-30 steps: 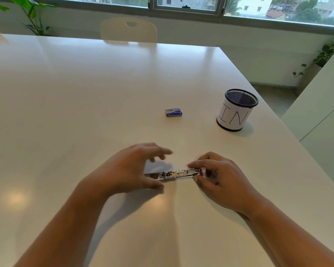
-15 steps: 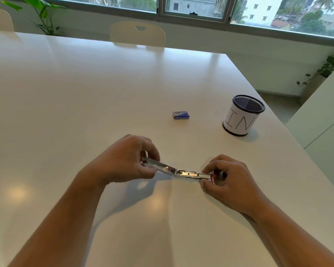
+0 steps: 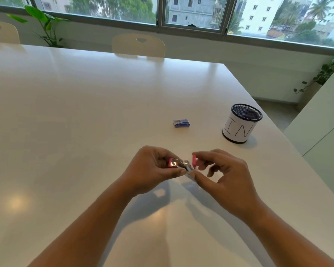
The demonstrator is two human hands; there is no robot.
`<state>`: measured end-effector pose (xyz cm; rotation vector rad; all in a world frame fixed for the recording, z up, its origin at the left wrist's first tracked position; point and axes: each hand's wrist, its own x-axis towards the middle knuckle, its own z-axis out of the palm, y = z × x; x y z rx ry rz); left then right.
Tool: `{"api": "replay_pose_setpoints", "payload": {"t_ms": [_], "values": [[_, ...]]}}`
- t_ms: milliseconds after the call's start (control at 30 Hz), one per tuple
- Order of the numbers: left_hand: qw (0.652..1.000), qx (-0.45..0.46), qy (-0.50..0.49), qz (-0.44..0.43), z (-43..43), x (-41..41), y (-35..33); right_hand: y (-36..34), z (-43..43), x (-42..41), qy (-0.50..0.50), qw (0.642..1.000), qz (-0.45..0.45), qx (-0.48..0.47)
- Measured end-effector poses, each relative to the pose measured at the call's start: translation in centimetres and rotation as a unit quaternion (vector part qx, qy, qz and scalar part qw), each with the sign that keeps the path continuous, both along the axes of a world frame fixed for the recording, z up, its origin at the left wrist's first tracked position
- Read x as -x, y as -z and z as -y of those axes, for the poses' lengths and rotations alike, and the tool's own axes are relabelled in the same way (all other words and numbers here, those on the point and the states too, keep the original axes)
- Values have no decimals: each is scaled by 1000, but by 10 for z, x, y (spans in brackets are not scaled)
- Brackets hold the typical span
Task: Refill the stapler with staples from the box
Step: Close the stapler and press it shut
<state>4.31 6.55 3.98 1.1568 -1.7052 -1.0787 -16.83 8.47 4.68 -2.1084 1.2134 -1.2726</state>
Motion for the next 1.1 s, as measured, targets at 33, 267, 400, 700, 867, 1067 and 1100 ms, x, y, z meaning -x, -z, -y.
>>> {"api": "replay_pose_setpoints", "payload": {"t_ms": [33, 267, 400, 700, 867, 1067, 1100], "values": [[1000, -17, -2, -21, 0, 2, -1, -1, 0, -2, -2, 999, -25, 22], [984, -102, 9, -145, -4, 10, -1, 6, 0, -3, 39, 981, -133, 137], [983, -113, 0, -146, -2, 10, -2, 6, 1, 3, 34, 982, -138, 122], [977, -144, 15, -158, -1, 11, 3, 13, 2, 4, 23, 980, -185, 72], [988, -94, 5, -120, 1, 8, 5, 12, 7, 11, 19, 994, -100, 41], [1000, 11, -6, -12, 6, 2, 4, 17, 12, 15, -6, 999, -47, -25], [1000, 25, -4, 0, 6, 1, 5, 19, 13, 16, -10, 998, -48, -29]]}}
